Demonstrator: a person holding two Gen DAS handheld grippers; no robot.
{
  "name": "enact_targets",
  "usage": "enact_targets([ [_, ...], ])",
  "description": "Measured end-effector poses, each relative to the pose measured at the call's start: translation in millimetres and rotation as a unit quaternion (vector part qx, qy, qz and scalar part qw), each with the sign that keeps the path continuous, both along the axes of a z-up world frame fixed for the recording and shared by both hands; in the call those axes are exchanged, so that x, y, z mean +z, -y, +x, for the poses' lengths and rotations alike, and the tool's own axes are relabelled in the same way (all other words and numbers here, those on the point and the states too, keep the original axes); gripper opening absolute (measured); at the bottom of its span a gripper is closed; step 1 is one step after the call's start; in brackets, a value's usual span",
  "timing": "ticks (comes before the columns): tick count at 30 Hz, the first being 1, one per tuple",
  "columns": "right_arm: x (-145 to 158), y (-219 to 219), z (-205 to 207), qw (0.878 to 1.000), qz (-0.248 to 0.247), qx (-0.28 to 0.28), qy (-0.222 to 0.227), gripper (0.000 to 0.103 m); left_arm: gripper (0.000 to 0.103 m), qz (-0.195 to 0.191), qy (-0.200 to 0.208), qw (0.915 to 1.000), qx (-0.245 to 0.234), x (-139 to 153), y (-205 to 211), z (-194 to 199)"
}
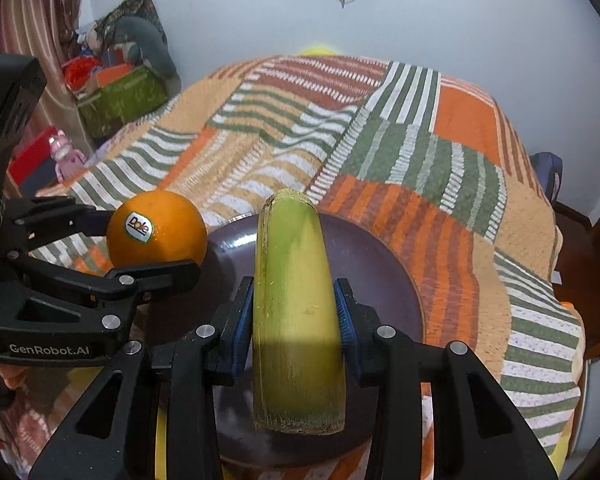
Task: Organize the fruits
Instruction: 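Carry the orange with the left tool while the right tool carries the corn over the plate, then open the left tool to drop the orange while the right tool releases the corn onto the plate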
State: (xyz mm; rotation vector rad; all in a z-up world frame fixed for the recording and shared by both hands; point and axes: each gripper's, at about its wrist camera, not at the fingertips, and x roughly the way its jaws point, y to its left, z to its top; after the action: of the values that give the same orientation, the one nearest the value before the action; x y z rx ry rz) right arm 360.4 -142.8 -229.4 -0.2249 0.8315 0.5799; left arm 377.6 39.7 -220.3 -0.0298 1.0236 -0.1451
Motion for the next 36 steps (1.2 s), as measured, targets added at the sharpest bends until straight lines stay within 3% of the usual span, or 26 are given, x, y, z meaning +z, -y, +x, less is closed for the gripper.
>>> enact_targets([
  [5,-11.4,-2.4,7.8,1.0,-0.015,0.003,-0.016,0.035,0.07,0.0,-0.017,0.9999,-0.001,-14.2,-0.8,5.7],
  [18,-27.9,-7.5,19.9,0.998,-0.038,0.012,-0.058,0.036,0.07,0.003,-0.011,0.9998,-0.016,-16.9,4.2,9.8],
  [24,-15.5,-6.3,17.0,0.999,-0.041,0.003,-0.031,0.037,0.07,-0.022,-0.018,0.9994,-0.017,-15.8,2.7,6.7],
  [28,-5.5,0.4,10.7,0.999,-0.032,-0.009,-0.02,0.044,0.07,-0.006,0.006,0.9999,-0.012,-0.9,3.8,-7.1],
  [36,30.3,10.2,-22.1,1.0,-0.009,-0.022,0.01,0.045,0.071,0.0,0.069,0.9976,-0.006,56.2,-6.3,-51.7],
])
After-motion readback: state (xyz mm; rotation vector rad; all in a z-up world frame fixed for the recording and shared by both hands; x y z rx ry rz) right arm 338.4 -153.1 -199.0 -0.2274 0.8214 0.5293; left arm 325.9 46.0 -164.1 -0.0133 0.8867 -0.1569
